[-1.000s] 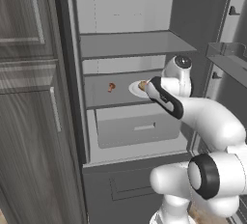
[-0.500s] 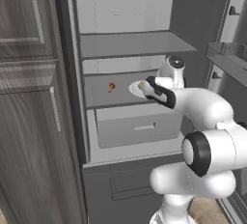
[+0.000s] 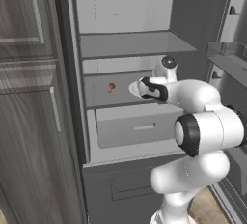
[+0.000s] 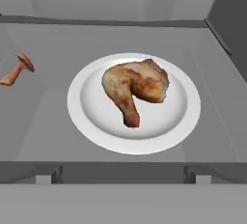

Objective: Retrieve the chicken drumstick from the fridge and place it on the cutting board.

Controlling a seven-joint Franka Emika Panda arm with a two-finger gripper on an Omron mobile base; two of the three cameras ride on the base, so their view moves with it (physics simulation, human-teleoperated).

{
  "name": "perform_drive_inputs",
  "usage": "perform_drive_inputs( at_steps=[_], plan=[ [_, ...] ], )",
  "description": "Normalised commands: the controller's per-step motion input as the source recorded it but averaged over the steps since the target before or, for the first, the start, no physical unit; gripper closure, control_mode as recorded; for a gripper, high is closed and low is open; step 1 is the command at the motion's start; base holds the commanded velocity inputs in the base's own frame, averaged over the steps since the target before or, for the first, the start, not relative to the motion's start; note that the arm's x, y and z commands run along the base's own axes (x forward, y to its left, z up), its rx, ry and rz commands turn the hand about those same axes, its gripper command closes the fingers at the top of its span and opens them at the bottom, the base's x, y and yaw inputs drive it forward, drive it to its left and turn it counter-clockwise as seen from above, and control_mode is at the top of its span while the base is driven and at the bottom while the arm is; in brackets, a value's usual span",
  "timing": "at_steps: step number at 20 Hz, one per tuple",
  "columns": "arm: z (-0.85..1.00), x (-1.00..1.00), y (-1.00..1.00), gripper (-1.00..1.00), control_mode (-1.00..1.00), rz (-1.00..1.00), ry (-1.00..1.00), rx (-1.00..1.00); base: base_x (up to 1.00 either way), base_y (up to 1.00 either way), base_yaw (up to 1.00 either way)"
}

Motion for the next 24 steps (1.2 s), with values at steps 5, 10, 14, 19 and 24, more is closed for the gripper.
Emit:
perform_drive_inputs(
  at_steps=[5,10,14,19,24],
  plan=[
    [-0.15,0.32,0.0,-1.0,-1.0,-0.06,0.01,0.0,0.0,0.0,0.0],
    [-0.17,0.21,0.0,-1.0,-1.0,-0.03,0.05,0.0,0.0,0.0,0.0],
    [-0.22,0.22,0.0,-1.0,-1.0,-0.02,0.07,0.0,0.0,0.0,0.0],
    [-0.18,0.25,0.0,-1.0,-1.0,-0.01,0.04,0.0,0.0,0.0,0.0],
    [-0.06,0.3,0.0,-1.0,-1.0,0.0,0.0,0.0,0.0,0.0,0.0]
  ],
)
